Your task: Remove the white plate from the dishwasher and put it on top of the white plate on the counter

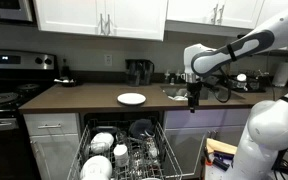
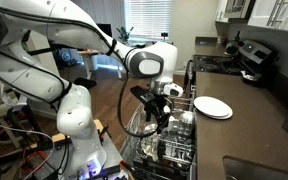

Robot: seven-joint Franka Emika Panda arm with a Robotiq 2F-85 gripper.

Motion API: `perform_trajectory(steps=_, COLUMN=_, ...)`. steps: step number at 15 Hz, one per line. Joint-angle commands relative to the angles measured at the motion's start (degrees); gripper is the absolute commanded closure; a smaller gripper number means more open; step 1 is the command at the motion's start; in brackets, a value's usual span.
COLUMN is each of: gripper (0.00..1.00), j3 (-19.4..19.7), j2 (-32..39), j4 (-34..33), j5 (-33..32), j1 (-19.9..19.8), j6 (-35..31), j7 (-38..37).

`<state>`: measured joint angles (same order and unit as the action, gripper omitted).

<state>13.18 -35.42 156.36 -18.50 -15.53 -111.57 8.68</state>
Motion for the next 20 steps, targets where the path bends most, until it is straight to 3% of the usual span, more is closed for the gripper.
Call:
perform_trajectory(steps=1, gripper=0.0, j3=0.0, j2=0.0, j4=-0.1, j5=0.0, j1=0.0, j6=0.2, j7=0.0)
perform_trajectory(steps=11, gripper=0.0, j3=0.0, j2=0.0, j4=-0.1, j5=0.0, j1=0.0, j6=0.2, j7=0.0)
perform_trajectory(steps=20, gripper=0.0, j3=-2.3, j2=9.6, j4=-8.6, j5=2.0, j1=8.9, j6=-7.8, j7=3.5)
